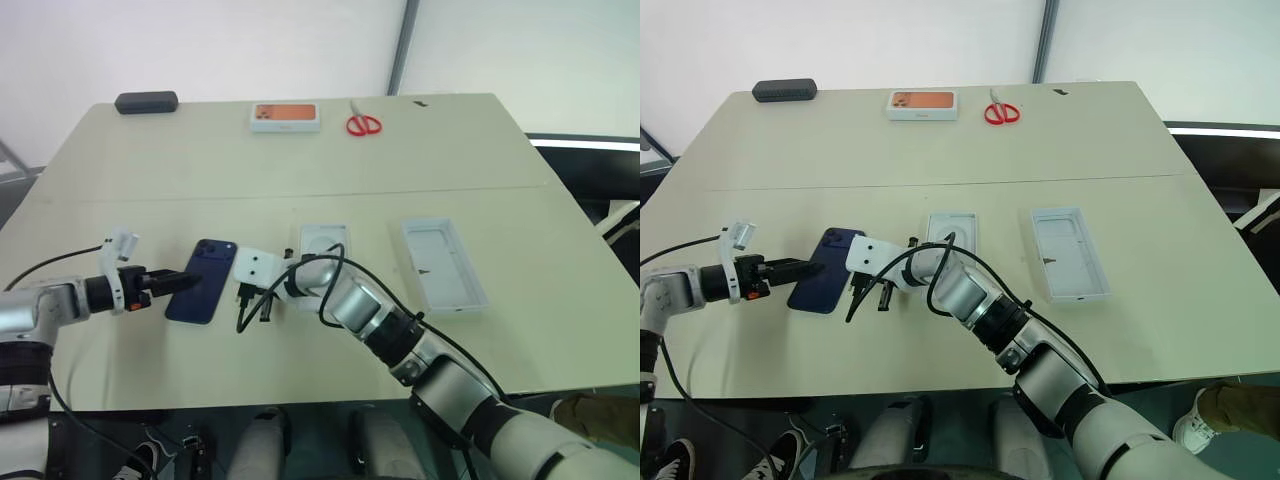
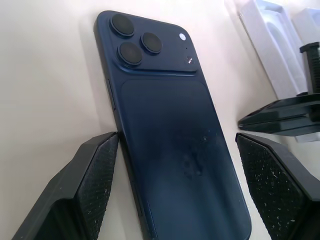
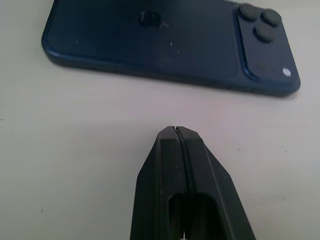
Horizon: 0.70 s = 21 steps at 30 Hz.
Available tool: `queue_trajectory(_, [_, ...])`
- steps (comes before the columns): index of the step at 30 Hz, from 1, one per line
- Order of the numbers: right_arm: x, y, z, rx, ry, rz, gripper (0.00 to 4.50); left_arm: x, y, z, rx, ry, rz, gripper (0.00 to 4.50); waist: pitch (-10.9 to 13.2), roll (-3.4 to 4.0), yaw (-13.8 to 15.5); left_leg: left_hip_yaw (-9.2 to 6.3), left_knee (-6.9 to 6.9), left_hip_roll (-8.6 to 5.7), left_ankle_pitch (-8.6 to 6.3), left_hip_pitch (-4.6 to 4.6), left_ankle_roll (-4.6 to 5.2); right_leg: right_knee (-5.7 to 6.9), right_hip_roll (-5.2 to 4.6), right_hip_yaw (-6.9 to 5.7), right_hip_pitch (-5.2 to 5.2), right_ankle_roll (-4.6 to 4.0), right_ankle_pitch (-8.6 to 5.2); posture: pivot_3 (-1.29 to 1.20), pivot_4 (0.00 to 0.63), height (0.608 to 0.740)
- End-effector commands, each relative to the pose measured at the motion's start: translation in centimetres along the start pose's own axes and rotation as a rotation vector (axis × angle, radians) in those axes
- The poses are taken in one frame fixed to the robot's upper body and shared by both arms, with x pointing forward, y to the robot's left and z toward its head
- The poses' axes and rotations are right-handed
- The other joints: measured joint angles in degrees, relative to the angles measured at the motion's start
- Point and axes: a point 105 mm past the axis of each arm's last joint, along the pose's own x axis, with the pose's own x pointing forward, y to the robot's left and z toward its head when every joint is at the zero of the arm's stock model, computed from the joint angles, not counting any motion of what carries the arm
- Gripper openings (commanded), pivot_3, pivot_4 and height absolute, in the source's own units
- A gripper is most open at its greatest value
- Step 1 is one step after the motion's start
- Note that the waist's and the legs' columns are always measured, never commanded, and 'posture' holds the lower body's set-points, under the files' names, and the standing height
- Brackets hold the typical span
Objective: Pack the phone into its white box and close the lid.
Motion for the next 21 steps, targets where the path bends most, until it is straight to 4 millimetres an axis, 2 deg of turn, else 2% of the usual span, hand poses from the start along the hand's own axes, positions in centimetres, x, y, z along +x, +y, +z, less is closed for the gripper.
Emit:
queue_trajectory(1, [-0.2, -0.3, 1.0, -0.024, -0.021, -0.012, 0.02, 2.0, -0.9, -3.6, -0.101, 0.121, -0.072, 3.96, -0.02, 0.0, 0.01, 0.0, 0.0, 0.0, 0.0, 0.0, 0.0, 0.0, 0.0, 0.0, 0.0, 0.0, 0.0, 0.0, 0.15, 0.74])
queue_trajectory(12, [-0.2, -0.6, 0.8, -0.038, -0.009, -0.021, 0.02, 3.5, -2.2, -4.2, -0.13, 0.173, -0.145, 3.96, -0.14, 0.1, 0.09, -0.02, 0.0, -0.05, 0.0, 0.01, 0.0, 0.0, -0.04, -0.01, 0.02, 0.02, -0.01, 0.0, 0.15, 0.74])
queue_trajectory(18, [-0.2, -0.6, 0.6, -0.038, -0.006, -0.024, 0.02, 4.2, -3.4, -5.7, -0.206, 0.238, -0.214, 3.96, -0.28, 0.24, 0.1, -0.01, 0.01, -0.08, 0.0, 0.02, 0.0, 0.0, -0.05, -0.01, 0.05, 0.04, -0.02, 0.0, 0.15, 0.74])
queue_trajectory(21, [-0.2, -0.6, 0.5, -0.04, -0.003, -0.024, 0.02, 4.5, -3.7, -5.1, -0.253, 0.217, -0.237, 3.96, -0.33, 0.26, 0.11, -0.01, 0.01, -0.08, 0.0, 0.01, 0.0, 0.0, -0.06, -0.02, 0.06, 0.05, -0.03, 0.0, 0.15, 0.74])
